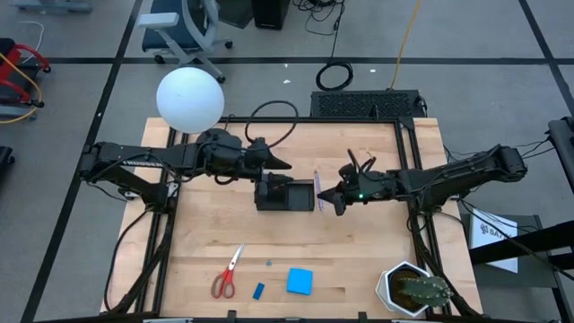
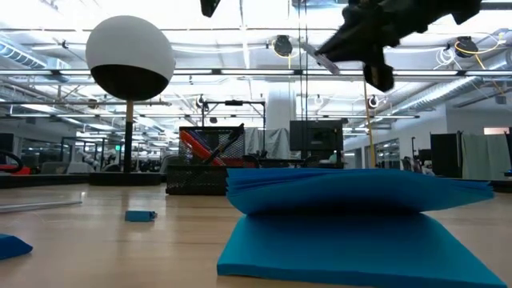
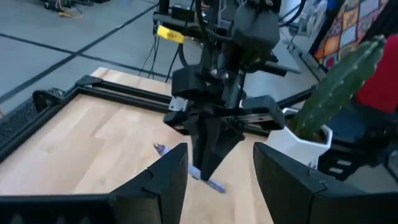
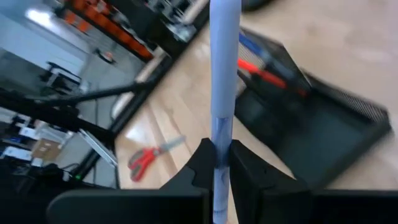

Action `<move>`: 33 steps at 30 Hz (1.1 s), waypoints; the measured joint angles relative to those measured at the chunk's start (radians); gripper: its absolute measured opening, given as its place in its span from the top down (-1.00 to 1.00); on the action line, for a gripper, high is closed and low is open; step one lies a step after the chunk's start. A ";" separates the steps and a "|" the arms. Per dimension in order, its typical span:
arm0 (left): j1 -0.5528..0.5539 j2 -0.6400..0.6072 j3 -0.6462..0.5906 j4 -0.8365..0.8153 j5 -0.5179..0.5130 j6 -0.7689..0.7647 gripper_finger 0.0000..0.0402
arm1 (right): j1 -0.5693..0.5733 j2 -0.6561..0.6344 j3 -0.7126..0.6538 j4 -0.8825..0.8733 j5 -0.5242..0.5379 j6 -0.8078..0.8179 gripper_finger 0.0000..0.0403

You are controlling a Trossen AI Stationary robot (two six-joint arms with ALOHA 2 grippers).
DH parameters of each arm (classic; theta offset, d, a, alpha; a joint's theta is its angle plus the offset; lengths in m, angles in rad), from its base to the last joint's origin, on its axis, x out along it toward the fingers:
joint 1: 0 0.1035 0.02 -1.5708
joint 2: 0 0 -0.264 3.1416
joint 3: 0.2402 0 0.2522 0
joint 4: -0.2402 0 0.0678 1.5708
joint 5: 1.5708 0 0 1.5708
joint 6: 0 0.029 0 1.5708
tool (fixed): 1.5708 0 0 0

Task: Pick and place office supplies into organizer
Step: Put the purple pen into the desk organizer

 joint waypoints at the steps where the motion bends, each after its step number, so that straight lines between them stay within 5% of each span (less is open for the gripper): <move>1: 0.000 0.000 0.000 0.004 0.000 -0.008 0.07 | -0.007 0.000 0.000 0.027 -0.001 -0.019 0.91; 11: 0.000 0.000 0.000 0.068 -0.005 -0.267 0.07 | -0.040 0.000 0.000 0.228 -0.004 -0.174 0.91; 21: 0.006 0.000 0.000 0.090 -0.133 -0.590 0.07 | -0.040 0.001 0.000 0.396 -0.007 -0.255 0.91; 28: 0.011 0.015 0.000 0.143 -0.150 -0.565 0.07 | -0.040 0.001 0.000 0.476 -0.038 -0.255 0.91; 33: 0.012 0.068 0.000 0.254 -0.069 -0.529 0.07 | -0.045 0.000 0.000 0.488 -0.078 -0.252 0.91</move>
